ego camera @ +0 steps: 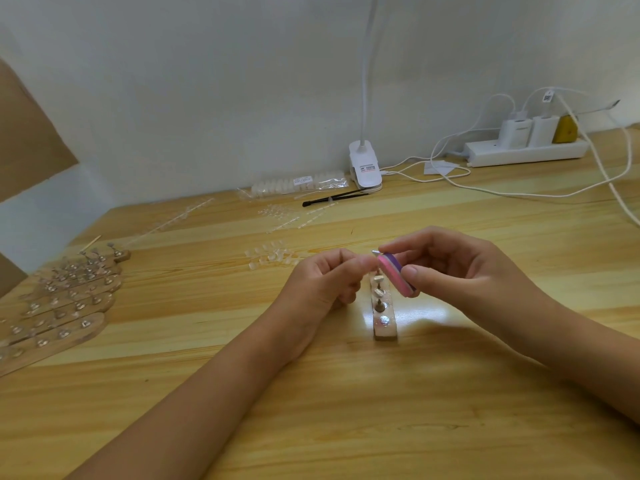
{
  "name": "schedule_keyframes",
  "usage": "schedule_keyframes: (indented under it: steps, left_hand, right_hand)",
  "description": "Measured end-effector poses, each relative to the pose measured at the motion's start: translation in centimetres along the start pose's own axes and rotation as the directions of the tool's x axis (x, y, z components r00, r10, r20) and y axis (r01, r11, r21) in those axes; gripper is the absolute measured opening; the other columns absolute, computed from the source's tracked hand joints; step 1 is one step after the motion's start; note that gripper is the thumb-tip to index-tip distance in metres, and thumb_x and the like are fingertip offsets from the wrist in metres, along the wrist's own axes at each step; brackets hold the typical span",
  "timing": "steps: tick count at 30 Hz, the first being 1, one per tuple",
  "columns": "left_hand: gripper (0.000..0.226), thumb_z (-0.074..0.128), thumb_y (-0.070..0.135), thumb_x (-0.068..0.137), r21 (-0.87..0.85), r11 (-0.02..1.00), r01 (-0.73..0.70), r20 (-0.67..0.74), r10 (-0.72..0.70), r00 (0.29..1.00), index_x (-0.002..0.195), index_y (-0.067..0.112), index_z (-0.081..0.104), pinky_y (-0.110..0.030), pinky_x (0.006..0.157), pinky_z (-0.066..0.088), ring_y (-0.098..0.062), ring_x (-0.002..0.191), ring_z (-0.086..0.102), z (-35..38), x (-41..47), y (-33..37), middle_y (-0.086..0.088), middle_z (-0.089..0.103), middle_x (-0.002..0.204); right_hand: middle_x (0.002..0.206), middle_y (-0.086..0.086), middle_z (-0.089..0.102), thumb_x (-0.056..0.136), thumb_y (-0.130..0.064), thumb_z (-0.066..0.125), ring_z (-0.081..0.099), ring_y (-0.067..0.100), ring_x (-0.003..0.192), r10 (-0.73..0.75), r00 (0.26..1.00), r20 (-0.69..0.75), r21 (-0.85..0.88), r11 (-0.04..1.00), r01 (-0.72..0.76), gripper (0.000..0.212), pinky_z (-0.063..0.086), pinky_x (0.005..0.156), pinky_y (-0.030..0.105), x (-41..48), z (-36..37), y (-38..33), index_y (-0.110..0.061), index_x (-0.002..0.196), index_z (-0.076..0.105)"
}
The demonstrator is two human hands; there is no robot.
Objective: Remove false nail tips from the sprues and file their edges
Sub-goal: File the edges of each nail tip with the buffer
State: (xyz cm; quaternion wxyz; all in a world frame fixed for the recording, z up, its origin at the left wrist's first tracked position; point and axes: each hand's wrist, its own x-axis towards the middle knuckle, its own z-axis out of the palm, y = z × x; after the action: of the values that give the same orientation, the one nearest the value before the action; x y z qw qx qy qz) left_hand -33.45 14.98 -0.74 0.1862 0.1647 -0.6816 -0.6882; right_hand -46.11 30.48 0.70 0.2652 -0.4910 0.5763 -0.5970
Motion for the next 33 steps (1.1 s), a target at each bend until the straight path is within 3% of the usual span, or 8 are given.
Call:
schedule_keyframes:
  steps: [4, 7, 11, 16, 21, 24, 29, 33]
  left_hand:
    - [0.016, 0.075, 0.038, 0.073, -0.09, 0.996, 0.019, -0.008, -0.02, 1.0, 0.065, 0.024, 0.075, -0.014, 0.052, 0.038, -0.004, 0.051, 0.037, -0.1, 0.3, 0.0, 0.012, 0.043, 0.055]
    - [0.021, 0.077, 0.047, 0.064, 0.008, 1.0, -0.003, 0.031, 0.003, 1.0, 0.067, 0.027, 0.073, -0.014, 0.056, 0.039, -0.005, 0.053, 0.04, 0.0, 0.1, -0.1, 0.011, 0.049, 0.057]
    - [0.022, 0.075, 0.051, 0.066, 0.112, 0.993, -0.026, 0.064, 0.019, 0.998, 0.068, 0.029, 0.07, -0.013, 0.056, 0.038, -0.004, 0.055, 0.041, 0.2, -0.2, -0.1, 0.013, 0.05, 0.059]
    - [0.018, 0.072, 0.038, 0.076, -0.096, 0.995, 0.028, -0.022, -0.03, 0.999, 0.064, 0.025, 0.074, -0.014, 0.052, 0.037, -0.004, 0.05, 0.036, -0.1, 0.3, 0.1, 0.012, 0.041, 0.055]
    - [0.02, 0.075, 0.048, 0.066, 0.035, 0.999, -0.014, 0.045, 0.012, 0.999, 0.063, 0.029, 0.069, -0.014, 0.056, 0.039, -0.004, 0.053, 0.04, 0.0, 0.0, 0.0, 0.013, 0.048, 0.057]
    - [0.021, 0.074, 0.05, 0.067, 0.103, 0.994, -0.037, 0.071, 0.03, 0.997, 0.064, 0.03, 0.068, -0.013, 0.056, 0.038, -0.003, 0.053, 0.041, 0.1, -0.3, 0.0, 0.014, 0.05, 0.057]
    - [0.024, 0.075, 0.051, 0.062, 0.052, 0.999, -0.003, 0.014, 0.002, 1.0, 0.059, 0.029, 0.066, -0.019, 0.058, 0.036, -0.005, 0.053, 0.04, 0.1, -0.1, 0.2, 0.011, 0.049, 0.057]
    - [0.022, 0.074, 0.052, 0.064, 0.118, 0.993, -0.031, 0.055, 0.024, 0.998, 0.062, 0.031, 0.068, -0.015, 0.057, 0.038, -0.004, 0.053, 0.041, 0.2, -0.2, 0.0, 0.013, 0.051, 0.057]
  right_hand:
    - [0.092, 0.004, 0.071, 0.081, -0.014, 0.069, 0.067, 0.01, 0.084, -0.031, 0.999, -0.017, 0.007, 0.999, 0.031, 0.024, 0.053, 0.075, 0.02, -0.1, 0.3, 0.1, -0.02, 0.104, 0.072]
    - [0.095, 0.004, 0.069, 0.073, -0.026, 0.069, 0.067, 0.014, 0.086, -0.072, 0.992, -0.099, 0.043, 0.996, 0.077, 0.034, 0.055, 0.076, 0.022, 0.1, 0.2, -0.1, -0.021, 0.106, 0.069]
    - [0.096, 0.004, 0.069, 0.071, -0.034, 0.07, 0.067, 0.018, 0.09, -0.058, 0.995, -0.077, -0.001, 0.998, 0.058, 0.04, 0.058, 0.083, 0.032, 0.0, 0.1, 0.2, -0.02, 0.109, 0.067]
    - [0.095, 0.005, 0.068, 0.074, -0.025, 0.071, 0.067, 0.021, 0.092, -0.03, 0.999, 0.043, -0.008, 0.999, 0.031, 0.032, 0.059, 0.083, 0.038, -0.5, 1.1, 0.8, -0.019, 0.105, 0.068]
    - [0.096, 0.003, 0.069, 0.074, -0.027, 0.07, 0.067, 0.018, 0.09, -0.12, 0.987, -0.109, 0.057, 0.99, 0.127, 0.035, 0.056, 0.078, 0.026, -0.3, 0.8, 0.0, -0.019, 0.108, 0.064]
    - [0.097, 0.002, 0.069, 0.073, -0.03, 0.07, 0.067, 0.019, 0.09, -0.099, 0.99, -0.098, 0.034, 0.994, 0.102, 0.039, 0.057, 0.081, 0.029, -0.4, 0.7, 0.0, -0.019, 0.109, 0.064]
    - [0.097, 0.001, 0.07, 0.071, -0.033, 0.071, 0.068, 0.017, 0.09, -0.043, 0.998, -0.056, 0.013, 0.999, 0.044, 0.042, 0.057, 0.083, 0.031, -0.5, 0.9, 0.2, -0.018, 0.109, 0.064]
    - [0.097, 0.001, 0.069, 0.072, -0.03, 0.071, 0.067, 0.015, 0.088, -0.082, 0.988, -0.13, 0.062, 0.994, 0.091, 0.04, 0.056, 0.079, 0.025, -0.3, 0.7, 0.0, -0.018, 0.109, 0.064]
